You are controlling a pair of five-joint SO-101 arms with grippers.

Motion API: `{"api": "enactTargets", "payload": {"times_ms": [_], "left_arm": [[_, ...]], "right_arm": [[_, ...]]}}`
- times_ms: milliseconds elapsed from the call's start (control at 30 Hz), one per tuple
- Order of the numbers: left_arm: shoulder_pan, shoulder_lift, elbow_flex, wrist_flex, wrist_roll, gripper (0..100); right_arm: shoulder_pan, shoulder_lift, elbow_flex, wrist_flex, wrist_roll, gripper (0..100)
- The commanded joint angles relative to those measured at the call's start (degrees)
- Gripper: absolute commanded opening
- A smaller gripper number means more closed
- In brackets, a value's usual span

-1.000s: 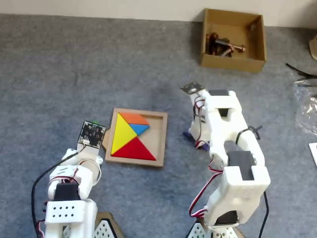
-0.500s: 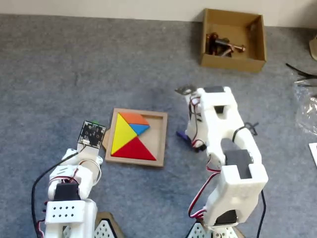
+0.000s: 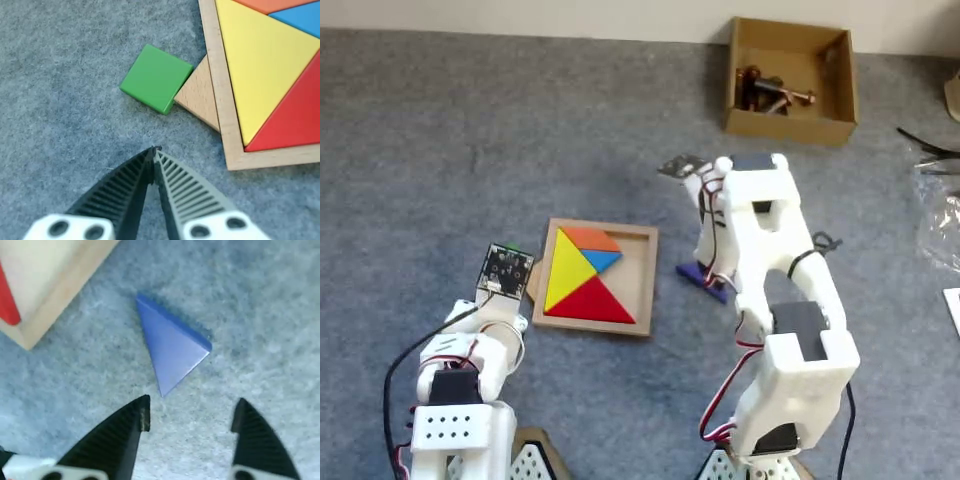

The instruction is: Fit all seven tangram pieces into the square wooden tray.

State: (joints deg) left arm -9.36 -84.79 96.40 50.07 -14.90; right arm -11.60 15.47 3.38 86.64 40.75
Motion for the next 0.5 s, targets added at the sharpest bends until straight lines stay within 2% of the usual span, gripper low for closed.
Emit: {"api": "enactTargets", "payload": {"times_ms": [0, 200, 467], "left_arm": [[0.7, -0.8, 1.3, 0.2, -0.4, 1], [0.7, -0.8, 1.3, 0.2, -0.4, 1], [0.7, -0.8, 1.3, 0.2, -0.4, 1]], "right_arm": [[-0.8, -0.5, -3.2, 0.6, 5.3, 28.9], [-0.8, -0.4, -3.1, 0.6, 20.9, 28.9], [-3.1, 0.0, -2.8, -2.6, 23.0, 29.0]]}}
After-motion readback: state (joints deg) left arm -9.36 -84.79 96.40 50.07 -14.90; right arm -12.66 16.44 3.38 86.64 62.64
